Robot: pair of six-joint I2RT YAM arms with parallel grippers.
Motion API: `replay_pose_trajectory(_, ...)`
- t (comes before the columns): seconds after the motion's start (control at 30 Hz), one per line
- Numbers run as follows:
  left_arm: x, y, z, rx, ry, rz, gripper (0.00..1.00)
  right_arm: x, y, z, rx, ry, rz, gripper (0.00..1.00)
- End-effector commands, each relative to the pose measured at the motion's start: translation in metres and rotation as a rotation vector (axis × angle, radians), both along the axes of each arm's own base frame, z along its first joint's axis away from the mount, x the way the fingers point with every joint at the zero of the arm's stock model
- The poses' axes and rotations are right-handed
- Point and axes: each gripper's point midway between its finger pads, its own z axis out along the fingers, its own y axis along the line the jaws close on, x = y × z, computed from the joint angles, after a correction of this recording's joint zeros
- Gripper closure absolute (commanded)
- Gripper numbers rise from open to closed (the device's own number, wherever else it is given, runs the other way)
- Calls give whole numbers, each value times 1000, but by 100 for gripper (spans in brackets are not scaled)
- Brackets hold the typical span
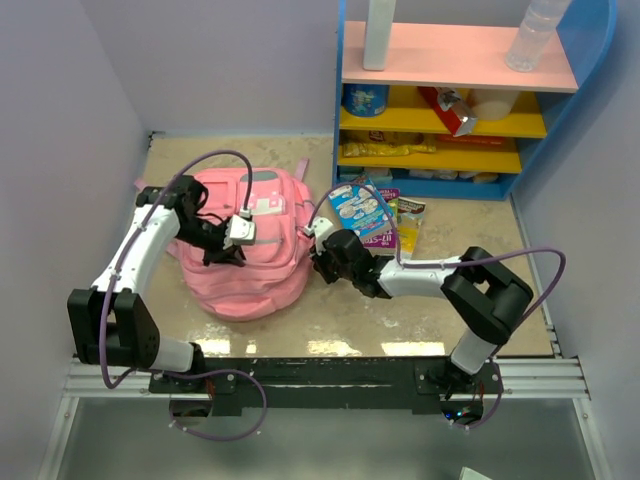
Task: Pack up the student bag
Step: Unzip the student bag at the center of the board.
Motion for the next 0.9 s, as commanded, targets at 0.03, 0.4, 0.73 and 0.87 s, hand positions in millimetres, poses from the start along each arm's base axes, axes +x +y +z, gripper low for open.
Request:
replay_pose_trajectory(0.03, 20, -16, 30, -131, -115, 40, 100, -31, 6, 17, 65, 44, 17, 100)
replay_pose_trajectory(0.4, 52, -22, 33, -198, -121, 205, 100, -92, 52, 55, 191, 87, 150, 100)
replay_pose_trajectory(0.73, 85, -31, 36, -201, -154, 376, 100, -147, 102, 63, 198, 108, 291, 100)
replay_pose_trajectory(0.87, 87, -40, 29, -182, -147, 403, 100, -155, 112, 68, 209, 106, 312, 100)
